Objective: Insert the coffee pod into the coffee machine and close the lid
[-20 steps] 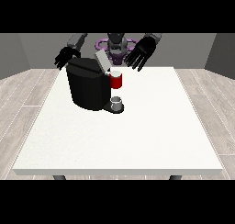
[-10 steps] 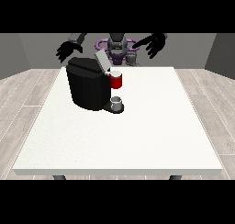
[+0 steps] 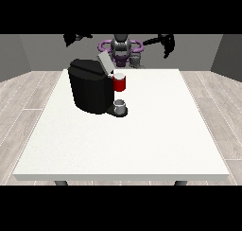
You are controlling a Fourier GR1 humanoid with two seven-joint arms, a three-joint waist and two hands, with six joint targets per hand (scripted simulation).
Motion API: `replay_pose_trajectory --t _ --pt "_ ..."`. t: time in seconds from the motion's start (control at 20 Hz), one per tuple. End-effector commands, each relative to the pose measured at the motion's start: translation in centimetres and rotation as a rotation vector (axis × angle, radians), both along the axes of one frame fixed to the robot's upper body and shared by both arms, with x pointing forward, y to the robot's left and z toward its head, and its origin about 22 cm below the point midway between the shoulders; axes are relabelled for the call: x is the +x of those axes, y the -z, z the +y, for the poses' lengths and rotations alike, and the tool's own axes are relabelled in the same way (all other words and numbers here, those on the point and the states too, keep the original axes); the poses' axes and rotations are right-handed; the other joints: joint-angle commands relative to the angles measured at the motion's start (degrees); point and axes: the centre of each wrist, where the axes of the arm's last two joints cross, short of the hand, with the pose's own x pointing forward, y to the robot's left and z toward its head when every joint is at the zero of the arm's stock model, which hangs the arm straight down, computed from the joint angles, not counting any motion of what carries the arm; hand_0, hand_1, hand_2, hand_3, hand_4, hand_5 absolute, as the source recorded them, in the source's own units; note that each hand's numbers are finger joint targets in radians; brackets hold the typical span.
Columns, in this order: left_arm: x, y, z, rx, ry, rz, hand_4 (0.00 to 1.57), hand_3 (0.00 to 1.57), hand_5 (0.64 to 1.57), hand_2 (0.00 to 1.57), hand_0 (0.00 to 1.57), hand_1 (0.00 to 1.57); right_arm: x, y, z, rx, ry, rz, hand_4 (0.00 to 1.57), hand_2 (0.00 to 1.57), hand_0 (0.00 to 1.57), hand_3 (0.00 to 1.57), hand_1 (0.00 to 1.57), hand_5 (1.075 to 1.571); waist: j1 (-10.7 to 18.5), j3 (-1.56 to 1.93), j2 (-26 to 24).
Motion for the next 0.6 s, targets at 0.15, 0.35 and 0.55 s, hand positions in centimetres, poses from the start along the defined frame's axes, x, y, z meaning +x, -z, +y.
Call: replay_pose_trajectory --t 0.15,0.35,0.55 --pt "-2.3 2.6 -1.4 -0.15 0.012 0.078 0.0 0.0 1.571 0.0 0.0 0.0 0.7 -1.4 0.8 -0.024 -0.082 -0.003 0.0 0.0 0.0 0.0 0.0 1.571 5.0 0.04 -2.2" --pt "-3.5 2.8 0.2 -0.173 -0.022 0.016 0.14 0.0 1.571 0.0 0.0 0.0 2.0 -3.8 1.0 -0.069 -0.133 -0.036 0.0 0.0 0.0 0.0 0.0 1.571 5.7 0.03 -0.2" --pt "-3.0 1.0 -0.8 -0.186 0.003 -0.02 0.0 0.0 1.571 0.0 0.0 0.0 3.9 -4.8 1.1 -0.096 -0.14 -0.098 0.22 0.0 0.0 0.0 0.0 1.571 7.7 0.04 4.5"
